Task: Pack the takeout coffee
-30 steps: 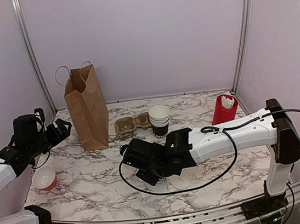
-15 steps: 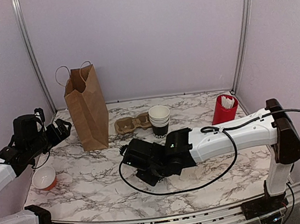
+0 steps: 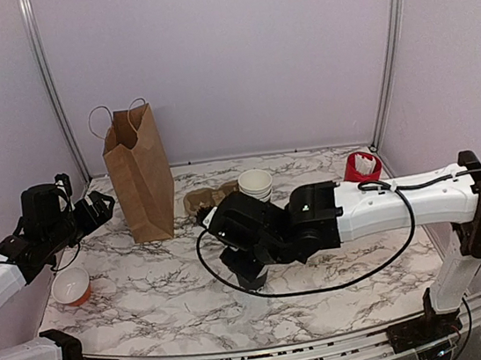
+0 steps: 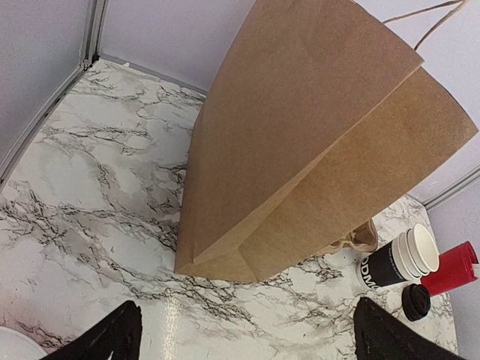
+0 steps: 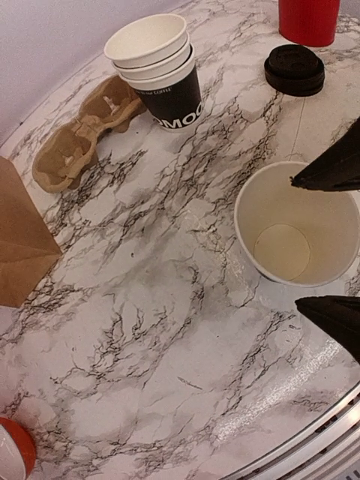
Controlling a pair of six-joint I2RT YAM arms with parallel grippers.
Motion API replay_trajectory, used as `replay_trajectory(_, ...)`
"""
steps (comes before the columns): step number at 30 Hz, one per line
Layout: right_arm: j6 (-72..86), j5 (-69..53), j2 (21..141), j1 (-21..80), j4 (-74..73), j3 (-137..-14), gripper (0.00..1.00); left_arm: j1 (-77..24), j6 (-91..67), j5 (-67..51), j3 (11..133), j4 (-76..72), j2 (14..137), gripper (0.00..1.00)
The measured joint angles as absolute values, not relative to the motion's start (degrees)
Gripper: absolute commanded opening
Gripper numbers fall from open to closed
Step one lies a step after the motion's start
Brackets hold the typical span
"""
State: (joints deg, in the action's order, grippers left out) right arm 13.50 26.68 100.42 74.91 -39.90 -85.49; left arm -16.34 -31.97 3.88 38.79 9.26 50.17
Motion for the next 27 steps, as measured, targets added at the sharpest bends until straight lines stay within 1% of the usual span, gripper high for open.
replay_trajectory(8,13.52,25.74,95.15,71.18,-39.40,-85.38,0.64,-16.34,-31.99,3.88,38.79,9.26,50.17,0.99)
replay_trajectory(11,13.54,25.67,93.80,69.78,-39.03,-84.40,0.73,-16.34,-31.97,3.86,38.81,9.26,50.17,0.99)
replay_trajectory(15,13.61,25.76,92.47,67.05,-38.52,-81.69,0.83,-16.34,-31.97,3.84,38.79,9.26,50.24,0.99)
replay_trajectory(20,14.02,25.23,91.22,61.47,-37.43,-76.27,0.92,-16.34,-31.99,3.46,38.79,9.23,50.33,0.99)
replay_trajectory(27,14.96,22.83,89.45,52.36,-34.61,-68.42,0.97,-16.34,-31.97,3.44,38.81,9.21,50.61,0.99)
